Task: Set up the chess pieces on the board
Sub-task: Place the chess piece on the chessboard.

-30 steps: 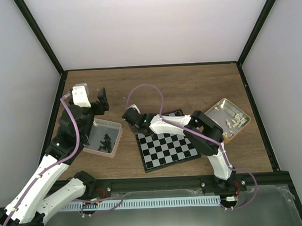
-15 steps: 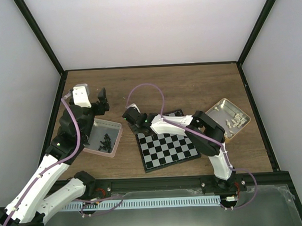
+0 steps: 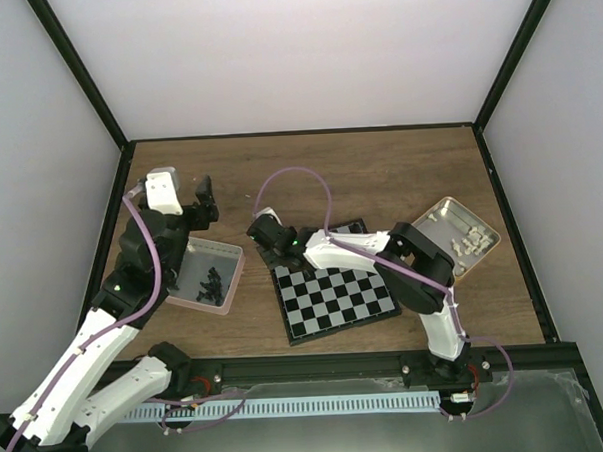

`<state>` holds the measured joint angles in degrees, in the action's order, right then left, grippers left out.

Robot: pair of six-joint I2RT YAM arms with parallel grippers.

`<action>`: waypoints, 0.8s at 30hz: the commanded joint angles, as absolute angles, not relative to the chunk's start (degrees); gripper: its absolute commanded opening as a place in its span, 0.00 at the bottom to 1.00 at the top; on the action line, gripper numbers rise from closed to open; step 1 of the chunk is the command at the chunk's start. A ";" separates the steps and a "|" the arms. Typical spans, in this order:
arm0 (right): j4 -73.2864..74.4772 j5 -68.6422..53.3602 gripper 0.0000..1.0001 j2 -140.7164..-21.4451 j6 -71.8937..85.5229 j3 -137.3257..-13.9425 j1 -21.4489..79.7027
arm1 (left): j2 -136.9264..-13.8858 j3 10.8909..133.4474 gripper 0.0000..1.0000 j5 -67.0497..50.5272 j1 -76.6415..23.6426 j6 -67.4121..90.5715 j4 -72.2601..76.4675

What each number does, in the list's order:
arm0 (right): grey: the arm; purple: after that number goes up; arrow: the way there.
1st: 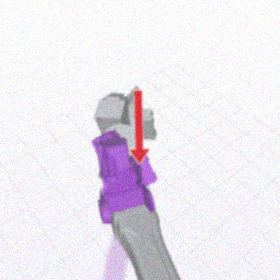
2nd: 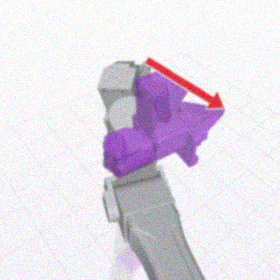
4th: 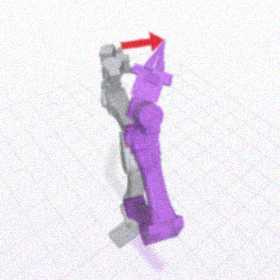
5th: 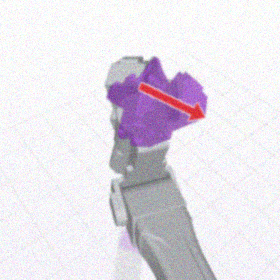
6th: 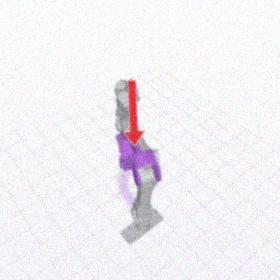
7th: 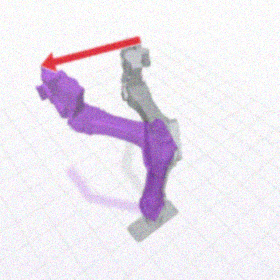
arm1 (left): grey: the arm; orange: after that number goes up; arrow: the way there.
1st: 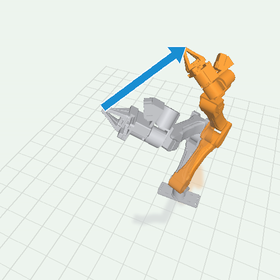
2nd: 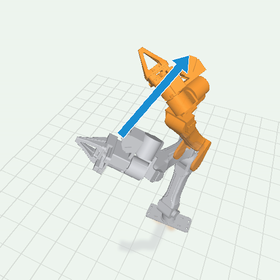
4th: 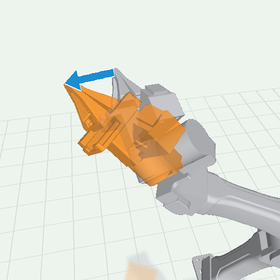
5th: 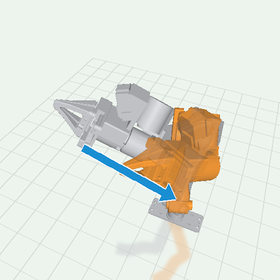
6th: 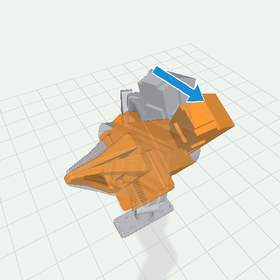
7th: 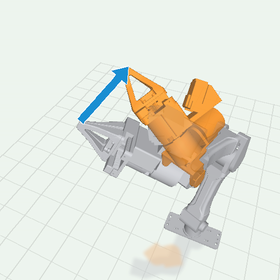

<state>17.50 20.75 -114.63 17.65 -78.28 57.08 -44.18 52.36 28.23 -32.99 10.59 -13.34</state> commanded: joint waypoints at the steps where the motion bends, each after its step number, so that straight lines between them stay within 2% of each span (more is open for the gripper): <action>1: 16.26 20.35 0.17 -112.16 17.72 -77.57 56.77 | -45.60 51.84 0.86 28.31 -32.87 10.20 -12.66; 24: 14.41 18.92 0.23 -109.48 18.99 -76.27 56.27 | -46.16 52.33 0.86 28.85 -32.87 11.70 -13.50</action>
